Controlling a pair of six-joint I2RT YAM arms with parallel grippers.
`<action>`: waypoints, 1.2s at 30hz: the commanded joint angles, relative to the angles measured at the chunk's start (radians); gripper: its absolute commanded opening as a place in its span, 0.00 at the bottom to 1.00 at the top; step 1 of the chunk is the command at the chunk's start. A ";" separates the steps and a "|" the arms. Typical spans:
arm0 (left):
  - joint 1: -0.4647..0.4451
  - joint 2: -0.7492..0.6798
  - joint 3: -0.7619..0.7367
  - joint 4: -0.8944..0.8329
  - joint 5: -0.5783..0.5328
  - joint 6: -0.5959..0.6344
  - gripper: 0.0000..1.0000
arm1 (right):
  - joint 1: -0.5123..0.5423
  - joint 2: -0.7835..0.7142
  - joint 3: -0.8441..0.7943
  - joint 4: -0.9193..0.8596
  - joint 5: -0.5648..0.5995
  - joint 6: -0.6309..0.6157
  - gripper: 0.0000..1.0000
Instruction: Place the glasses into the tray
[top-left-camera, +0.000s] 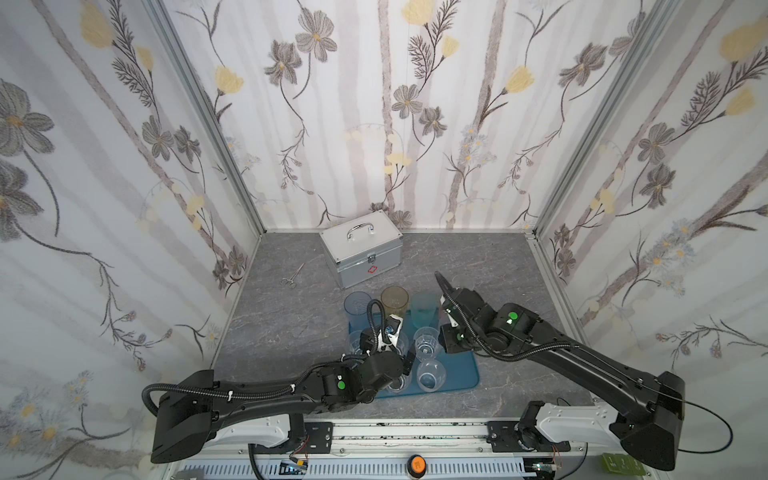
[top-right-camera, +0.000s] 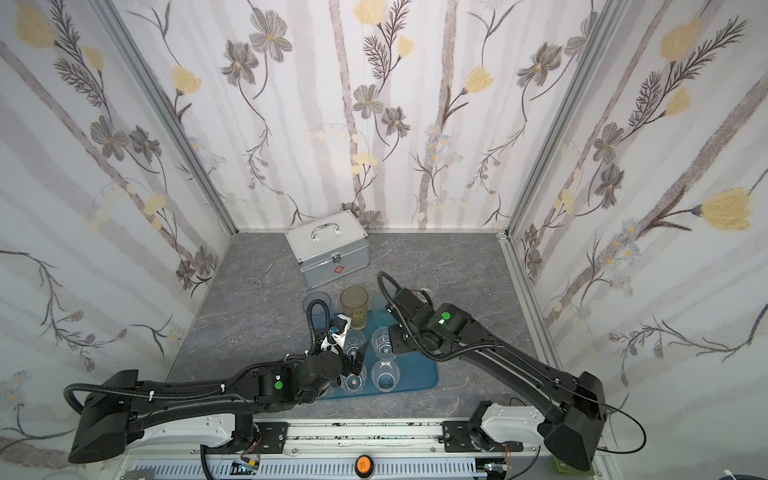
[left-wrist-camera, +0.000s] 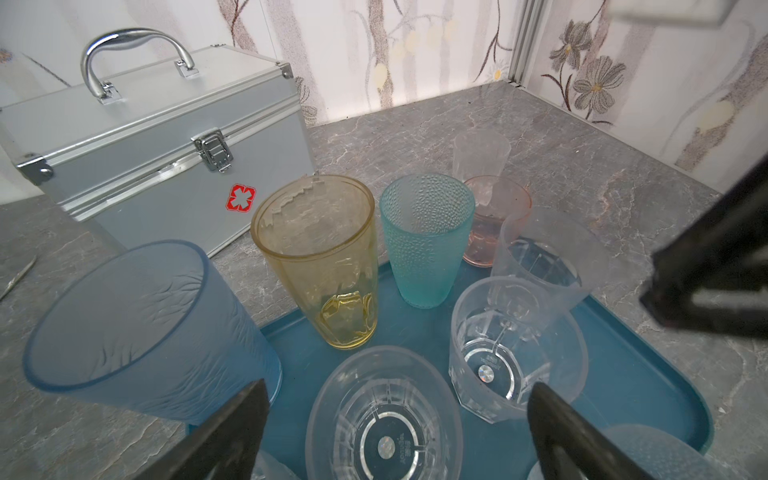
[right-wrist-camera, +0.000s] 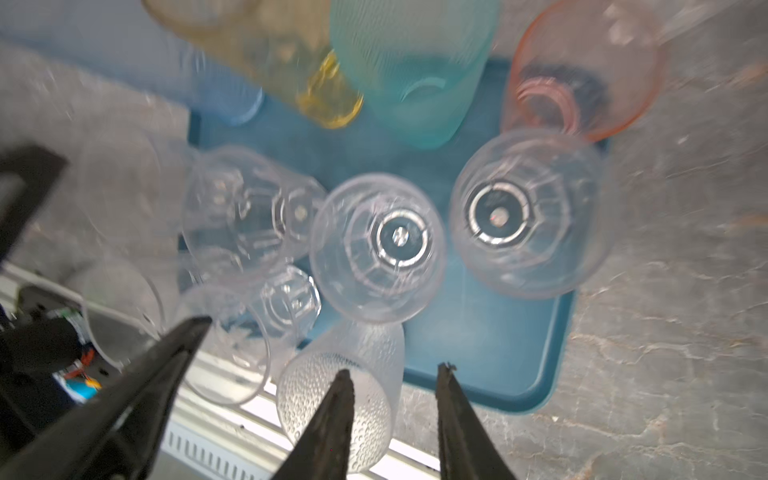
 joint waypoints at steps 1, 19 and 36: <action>0.013 0.022 0.038 0.020 -0.028 0.042 1.00 | -0.111 -0.026 0.037 0.077 0.076 -0.083 0.37; 0.071 0.176 0.072 0.280 0.030 0.355 1.00 | -0.554 0.313 -0.029 0.556 0.005 -0.066 0.41; 0.103 0.113 0.019 0.279 0.039 0.336 1.00 | -0.594 0.587 0.044 0.610 -0.028 -0.097 0.23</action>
